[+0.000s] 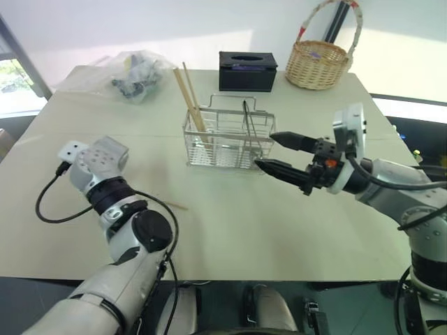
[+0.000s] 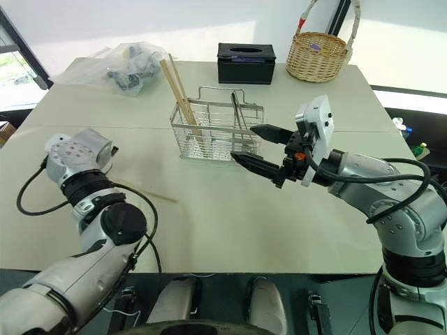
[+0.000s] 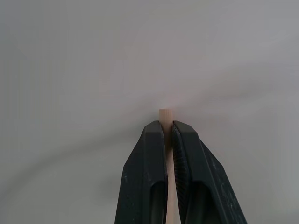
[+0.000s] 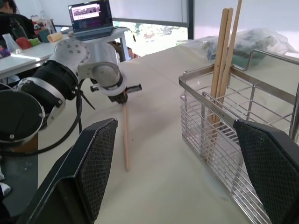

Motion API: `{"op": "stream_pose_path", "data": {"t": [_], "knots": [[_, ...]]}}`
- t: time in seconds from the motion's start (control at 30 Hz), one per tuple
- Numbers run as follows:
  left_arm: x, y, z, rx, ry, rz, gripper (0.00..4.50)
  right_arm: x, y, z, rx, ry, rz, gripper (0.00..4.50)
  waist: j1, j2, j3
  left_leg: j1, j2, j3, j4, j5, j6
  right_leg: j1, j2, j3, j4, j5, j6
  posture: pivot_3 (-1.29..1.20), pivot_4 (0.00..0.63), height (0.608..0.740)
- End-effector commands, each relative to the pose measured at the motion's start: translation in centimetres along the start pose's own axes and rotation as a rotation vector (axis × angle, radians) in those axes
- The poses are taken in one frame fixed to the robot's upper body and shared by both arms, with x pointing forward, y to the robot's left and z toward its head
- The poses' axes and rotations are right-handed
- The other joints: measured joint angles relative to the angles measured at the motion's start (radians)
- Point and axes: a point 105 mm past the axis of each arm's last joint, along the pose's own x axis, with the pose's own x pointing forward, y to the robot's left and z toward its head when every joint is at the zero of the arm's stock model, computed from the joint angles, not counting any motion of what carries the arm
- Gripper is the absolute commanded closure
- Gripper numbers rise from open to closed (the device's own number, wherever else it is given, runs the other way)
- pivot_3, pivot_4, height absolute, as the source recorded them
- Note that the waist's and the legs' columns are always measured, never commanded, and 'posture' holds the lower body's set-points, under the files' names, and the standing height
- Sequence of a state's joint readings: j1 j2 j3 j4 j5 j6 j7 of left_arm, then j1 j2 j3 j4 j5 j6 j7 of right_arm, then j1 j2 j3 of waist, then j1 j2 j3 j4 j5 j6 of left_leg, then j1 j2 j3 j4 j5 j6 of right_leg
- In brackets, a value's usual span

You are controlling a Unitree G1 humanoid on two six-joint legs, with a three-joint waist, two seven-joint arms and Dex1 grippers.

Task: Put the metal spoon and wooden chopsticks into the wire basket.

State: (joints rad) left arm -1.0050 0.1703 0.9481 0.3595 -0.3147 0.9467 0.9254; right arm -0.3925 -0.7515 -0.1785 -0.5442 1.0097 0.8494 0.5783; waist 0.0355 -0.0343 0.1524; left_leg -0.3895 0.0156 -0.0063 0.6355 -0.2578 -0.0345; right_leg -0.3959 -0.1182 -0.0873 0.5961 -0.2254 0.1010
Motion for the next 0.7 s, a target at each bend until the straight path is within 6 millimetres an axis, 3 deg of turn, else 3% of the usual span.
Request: {"op": "stream_pose_path", "data": {"t": [0.03,0.13,0.2,0.27,0.37,0.5,0.53,0.63,0.7], "knots": [[-1.2,-2.0,6.2,-0.019,-0.21,-0.207,4.46,-0.8,0.4,1.1,-0.042,-0.007,0.022,0.38,0.0,0.0,0.0,-0.001,0.0,0.0,0.0,0.0,0.0,-0.001,0.0,0.0,0.0,0.0,0.0,0.0,0.15,0.706],[-2.5,-4.5,9.8,-0.023,-0.282,-0.416,4.46,-1.2,0.8,0.7,-0.066,0.034,0.056,0.38,0.008,-0.001,0.0,-0.001,0.0,0.0,-0.001,0.0,0.0,0.0,0.0,0.0,-0.001,0.0,0.0,0.0,0.15,0.706],[-5.3,-7.4,12.5,0.001,-0.355,-0.645,4.46,-1.4,0.9,0.6,-0.085,0.055,0.071,0.38,0.011,-0.003,0.0,-0.001,0.0,0.0,-0.001,0.0,0.0,0.0,0.0,0.0,-0.002,0.0,0.0,0.0,0.15,0.706],[-7.5,-9.1,14.2,0.026,-0.417,-0.795,4.46,-1.5,0.9,0.6,-0.096,0.067,0.079,0.38,0.011,-0.006,0.0,-0.002,-0.001,0.0,-0.001,0.0,0.0,0.0,-0.001,-0.001,-0.002,0.0,0.0,0.0,0.15,0.706],[-13.5,-11.9,16.4,0.088,-0.511,-1.129,4.46,-1.8,0.8,0.7,-0.12,0.085,0.084,0.38,0.003,-0.006,0.0,-0.002,-0.001,0.001,-0.002,0.0,0.0,0.001,-0.001,-0.001,-0.003,0.0,0.0,0.0,0.15,0.706],[-20.0,-13.6,16.6,0.221,-0.542,-1.462,4.46,-2.0,0.8,1.0,-0.132,0.093,0.088,0.38,-0.003,-0.005,0.002,-0.001,0.0,0.001,-0.004,0.0,0.0,0.0,-0.001,-0.001,-0.002,0.0,0.0,0.0,0.15,0.706],[-20.8,-13.7,16.5,0.243,-0.543,-1.504,4.46,-2.1,0.8,1.0,-0.135,0.095,0.088,0.38,-0.004,-0.004,0.002,-0.001,0.0,0.001,-0.005,0.0,0.0,-0.001,-0.001,-0.001,-0.002,0.0,0.0,0.0,0.15,0.706],[-26.3,-14.0,15.8,0.357,-0.623,-1.763,4.46,-2.1,0.6,1.0,-0.131,0.09,0.075,0.38,-0.01,-0.002,0.003,-0.001,0.0,0.001,-0.004,0.0,0.0,-0.001,-0.001,-0.001,-0.001,0.0,0.0,0.0,0.15,0.706],[-28.7,-13.9,15.4,0.383,-0.649,-1.886,4.46,-2.0,0.5,1.0,-0.127,0.086,0.069,0.38,-0.015,-0.003,0.003,-0.001,0.0,0.001,-0.003,0.0,0.0,-0.001,-0.001,-0.001,-0.002,0.0,0.0,0.0,0.15,0.706]]}}
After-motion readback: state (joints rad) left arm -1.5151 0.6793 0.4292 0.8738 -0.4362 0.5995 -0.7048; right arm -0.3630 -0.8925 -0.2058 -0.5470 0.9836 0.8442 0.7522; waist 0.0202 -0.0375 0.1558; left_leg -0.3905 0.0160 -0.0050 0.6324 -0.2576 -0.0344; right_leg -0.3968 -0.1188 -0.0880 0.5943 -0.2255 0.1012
